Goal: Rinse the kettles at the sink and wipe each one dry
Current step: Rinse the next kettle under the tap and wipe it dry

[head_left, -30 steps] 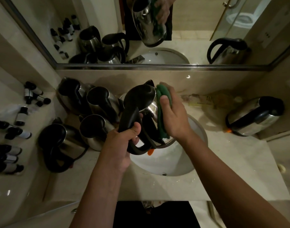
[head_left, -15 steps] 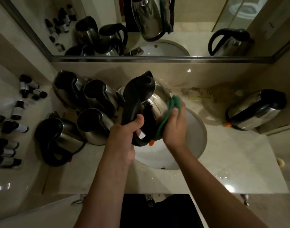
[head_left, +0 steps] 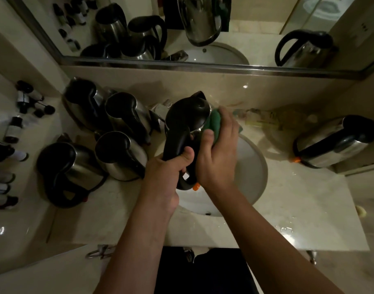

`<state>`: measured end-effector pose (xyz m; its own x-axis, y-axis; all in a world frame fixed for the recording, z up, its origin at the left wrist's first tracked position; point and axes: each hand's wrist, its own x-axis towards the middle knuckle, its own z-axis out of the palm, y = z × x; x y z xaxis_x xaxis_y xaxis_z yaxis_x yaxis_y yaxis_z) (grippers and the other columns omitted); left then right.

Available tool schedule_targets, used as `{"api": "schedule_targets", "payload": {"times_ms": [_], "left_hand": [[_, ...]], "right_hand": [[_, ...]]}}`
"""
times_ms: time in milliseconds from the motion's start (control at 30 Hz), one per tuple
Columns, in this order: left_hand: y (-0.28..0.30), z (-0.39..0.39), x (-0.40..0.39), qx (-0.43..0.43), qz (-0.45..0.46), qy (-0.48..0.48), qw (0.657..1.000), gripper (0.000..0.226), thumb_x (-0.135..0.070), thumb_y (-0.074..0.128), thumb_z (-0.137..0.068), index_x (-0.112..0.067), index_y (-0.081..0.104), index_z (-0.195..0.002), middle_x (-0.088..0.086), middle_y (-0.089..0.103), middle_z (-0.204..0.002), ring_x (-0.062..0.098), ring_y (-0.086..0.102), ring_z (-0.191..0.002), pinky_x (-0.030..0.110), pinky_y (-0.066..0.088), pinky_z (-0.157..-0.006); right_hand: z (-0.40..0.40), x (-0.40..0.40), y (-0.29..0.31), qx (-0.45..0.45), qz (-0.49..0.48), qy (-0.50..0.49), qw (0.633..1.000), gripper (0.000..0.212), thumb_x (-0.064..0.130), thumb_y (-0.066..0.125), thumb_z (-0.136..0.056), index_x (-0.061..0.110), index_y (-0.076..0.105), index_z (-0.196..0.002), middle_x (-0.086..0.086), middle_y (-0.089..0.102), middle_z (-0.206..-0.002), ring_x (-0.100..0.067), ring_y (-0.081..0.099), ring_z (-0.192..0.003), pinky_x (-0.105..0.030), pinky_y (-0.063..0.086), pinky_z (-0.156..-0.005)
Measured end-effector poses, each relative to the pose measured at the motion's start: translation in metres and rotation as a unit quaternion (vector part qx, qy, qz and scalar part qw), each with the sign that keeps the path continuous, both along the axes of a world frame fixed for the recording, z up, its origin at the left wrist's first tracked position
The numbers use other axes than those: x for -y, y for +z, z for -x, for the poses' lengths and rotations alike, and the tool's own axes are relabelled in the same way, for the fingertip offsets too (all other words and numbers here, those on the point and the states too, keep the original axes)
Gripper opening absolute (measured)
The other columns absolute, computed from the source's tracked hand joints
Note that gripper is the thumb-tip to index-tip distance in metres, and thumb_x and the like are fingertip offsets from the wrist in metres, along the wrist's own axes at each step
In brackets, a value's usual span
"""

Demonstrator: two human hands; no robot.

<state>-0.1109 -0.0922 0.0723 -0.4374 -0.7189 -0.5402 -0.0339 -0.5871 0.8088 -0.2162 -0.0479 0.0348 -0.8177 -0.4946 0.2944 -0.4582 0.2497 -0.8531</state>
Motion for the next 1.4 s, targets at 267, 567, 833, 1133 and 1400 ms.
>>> {"api": "schedule_targets", "payload": {"times_ms": [267, 567, 833, 1133, 1400], "left_hand": [[-0.002, -0.003, -0.002, 0.011, -0.012, 0.019, 1.000, 0.018, -0.018, 0.078, -0.081, -0.010, 0.064, -0.074, 0.000, 0.045, -0.061, 0.015, 0.045, -0.065, 0.034, 0.043, -0.079], [0.003, -0.002, 0.003, -0.003, -0.023, 0.039, 0.999, 0.014, -0.018, 0.077, -0.080, -0.012, 0.066, -0.073, 0.000, 0.050, -0.061, 0.017, 0.055, -0.073, 0.038, 0.048, -0.091], [0.007, -0.005, 0.008, -0.070, -0.064, 0.024, 0.995, 0.032, -0.027, 0.072, -0.069, -0.023, 0.073, -0.100, -0.010, 0.073, -0.089, 0.003, 0.068, -0.089, 0.026, 0.051, -0.084], [0.020, -0.008, 0.008, -0.086, -0.051, 0.020, 0.995, 0.017, -0.028, 0.071, -0.070, -0.026, 0.074, -0.086, -0.014, 0.061, -0.063, 0.005, 0.062, -0.083, 0.032, 0.043, -0.097], [0.036, -0.031, 0.019, -0.137, -0.008, -0.034, 0.990, 0.070, -0.044, 0.098, -0.044, -0.018, 0.073, -0.104, -0.007, 0.053, -0.062, 0.011, 0.061, -0.077, 0.037, 0.044, -0.088]], "right_hand": [[-0.001, -0.003, -0.016, 0.157, -0.029, -0.071, 0.985, 0.055, 0.050, 0.026, -0.102, 0.029, 0.040, -0.150, 0.000, 0.055, -0.142, -0.017, 0.054, -0.129, -0.048, 0.049, -0.106], [0.007, -0.010, -0.043, 0.139, 0.017, -0.057, 0.989, 0.057, 0.050, 0.027, -0.101, 0.026, 0.037, -0.152, -0.004, 0.053, -0.145, -0.019, 0.054, -0.133, -0.051, 0.049, -0.106], [-0.005, -0.020, -0.043, -0.168, -0.026, 0.057, 0.984, 0.060, 0.047, 0.033, -0.104, 0.016, 0.027, -0.155, -0.024, 0.030, -0.162, -0.039, 0.027, -0.153, -0.059, 0.031, -0.119], [0.010, -0.024, -0.020, -0.015, -0.025, 0.050, 0.998, 0.054, 0.040, 0.037, -0.101, 0.028, 0.032, -0.153, -0.011, 0.047, -0.153, -0.027, 0.044, -0.143, -0.051, 0.040, -0.116], [0.100, -0.008, 0.039, 0.494, 0.020, 0.154, 0.855, 0.026, 0.026, 0.046, -0.103, 0.011, 0.066, -0.104, -0.015, 0.066, -0.099, -0.039, 0.066, -0.094, -0.053, 0.054, -0.093]]}}
